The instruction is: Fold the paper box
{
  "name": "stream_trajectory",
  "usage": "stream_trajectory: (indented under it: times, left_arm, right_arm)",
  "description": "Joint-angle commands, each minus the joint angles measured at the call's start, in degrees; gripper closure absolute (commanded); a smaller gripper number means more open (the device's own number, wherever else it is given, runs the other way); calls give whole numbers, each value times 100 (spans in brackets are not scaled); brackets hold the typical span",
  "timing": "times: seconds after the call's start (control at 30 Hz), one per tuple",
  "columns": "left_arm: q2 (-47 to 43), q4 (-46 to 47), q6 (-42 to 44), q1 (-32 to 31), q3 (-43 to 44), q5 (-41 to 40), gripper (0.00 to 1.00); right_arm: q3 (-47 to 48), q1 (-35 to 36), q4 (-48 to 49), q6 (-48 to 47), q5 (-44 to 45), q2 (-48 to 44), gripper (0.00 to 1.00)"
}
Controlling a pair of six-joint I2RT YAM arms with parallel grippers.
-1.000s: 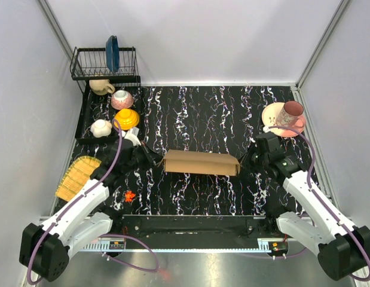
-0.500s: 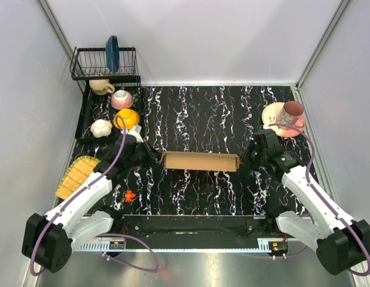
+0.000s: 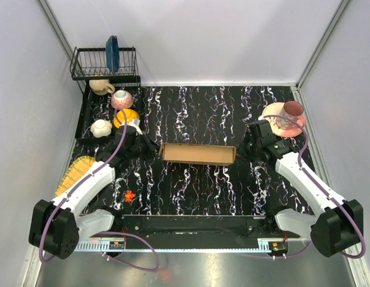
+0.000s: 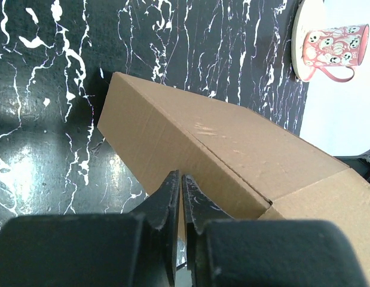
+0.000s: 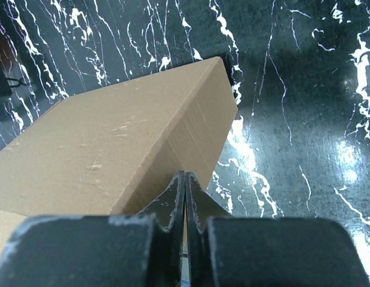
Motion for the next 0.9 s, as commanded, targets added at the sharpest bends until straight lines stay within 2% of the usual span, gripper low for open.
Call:
stream_trajectory:
  times: [0.0, 0.57, 0.87]
  left_arm:
    - [128, 465, -49, -15, 458, 1136, 91]
    - [998, 280, 57, 231, 1293, 1496, 87]
    - [1561, 429, 75, 345, 1434, 1681, 85]
  right_arm:
    - [265, 70, 600, -3, -608, 165, 93]
    - [844, -571, 591, -399, -1003, 973, 81]
    - [1117, -783, 626, -557, -1196, 1501, 75]
